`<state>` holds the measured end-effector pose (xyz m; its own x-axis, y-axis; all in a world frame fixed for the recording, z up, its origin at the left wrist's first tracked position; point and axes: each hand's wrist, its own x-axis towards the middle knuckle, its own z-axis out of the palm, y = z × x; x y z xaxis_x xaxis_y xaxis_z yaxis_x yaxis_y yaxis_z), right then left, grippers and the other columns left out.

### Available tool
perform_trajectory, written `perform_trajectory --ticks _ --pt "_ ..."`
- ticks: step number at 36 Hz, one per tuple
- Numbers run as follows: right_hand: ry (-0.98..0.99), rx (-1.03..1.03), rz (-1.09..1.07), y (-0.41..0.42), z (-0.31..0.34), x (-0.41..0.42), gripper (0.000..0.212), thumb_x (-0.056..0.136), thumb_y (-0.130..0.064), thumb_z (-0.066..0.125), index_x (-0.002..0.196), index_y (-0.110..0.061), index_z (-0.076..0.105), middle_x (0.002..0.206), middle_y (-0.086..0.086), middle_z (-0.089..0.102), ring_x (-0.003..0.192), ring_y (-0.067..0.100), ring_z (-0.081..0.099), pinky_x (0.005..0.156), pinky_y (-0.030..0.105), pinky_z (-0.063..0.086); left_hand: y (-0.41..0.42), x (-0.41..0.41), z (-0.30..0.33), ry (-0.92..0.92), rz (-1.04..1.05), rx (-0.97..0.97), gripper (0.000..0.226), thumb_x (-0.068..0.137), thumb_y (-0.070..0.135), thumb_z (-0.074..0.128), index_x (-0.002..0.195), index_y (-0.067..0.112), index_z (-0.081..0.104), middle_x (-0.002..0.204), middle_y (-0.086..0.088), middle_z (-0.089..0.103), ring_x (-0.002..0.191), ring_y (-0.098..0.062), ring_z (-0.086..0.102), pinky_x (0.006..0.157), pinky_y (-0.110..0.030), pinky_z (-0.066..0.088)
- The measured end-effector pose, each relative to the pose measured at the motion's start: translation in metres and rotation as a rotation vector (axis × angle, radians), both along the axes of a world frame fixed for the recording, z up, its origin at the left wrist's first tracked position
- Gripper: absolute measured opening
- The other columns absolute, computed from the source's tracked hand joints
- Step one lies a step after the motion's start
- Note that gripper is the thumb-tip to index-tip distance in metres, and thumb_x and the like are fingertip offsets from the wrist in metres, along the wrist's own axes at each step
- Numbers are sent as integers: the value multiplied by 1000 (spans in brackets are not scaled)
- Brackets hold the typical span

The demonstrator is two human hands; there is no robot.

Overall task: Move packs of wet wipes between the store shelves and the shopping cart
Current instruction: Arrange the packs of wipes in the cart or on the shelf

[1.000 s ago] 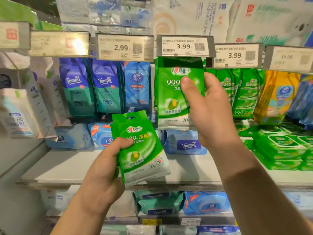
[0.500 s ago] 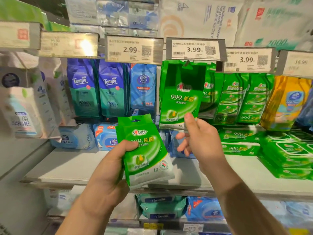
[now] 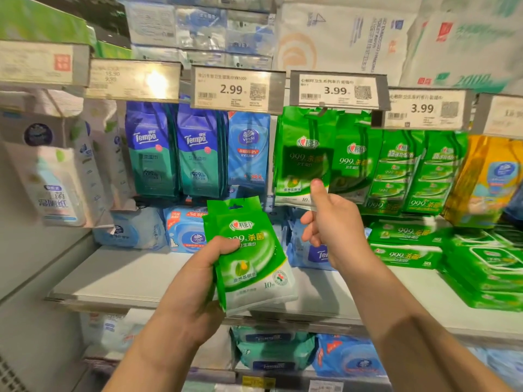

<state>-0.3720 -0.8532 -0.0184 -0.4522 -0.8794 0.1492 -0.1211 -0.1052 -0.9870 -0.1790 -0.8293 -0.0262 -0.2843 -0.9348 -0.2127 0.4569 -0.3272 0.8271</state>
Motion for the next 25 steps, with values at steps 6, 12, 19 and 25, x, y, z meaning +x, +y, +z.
perform_trajectory --ticks 6,12,19,25 --pt "-118 67 26 2 -17 -3 51 99 -55 52 97 -5 63 58 7 58 39 20 49 39 24 28 7 1 3 -33 47 39 13 49 -7 71 59 0 68 42 -11 62 30 -19 59 23 -21 36" --pt "-153 240 167 21 -33 0 47 101 -52 50 103 -5 60 59 7 56 35 19 47 37 21 26 19 2 -16 57 -19 42 21 90 12 55 94 2 74 82 -18 78 61 -27 75 57 -32 60" --pt "-2 211 514 51 -32 12 80 87 -71 52 88 9 56 50 16 46 37 23 38 41 28 27 26 -2 -19 91 -88 17 39 77 20 64 111 6 75 110 -20 76 87 -33 77 81 -41 61" --pt "68 155 586 57 -37 11 53 84 -55 71 113 -11 72 112 10 76 110 30 71 105 55 48 26 -5 -23 76 -94 -30 44 77 27 70 118 11 74 117 -18 74 96 -33 76 79 -42 63"
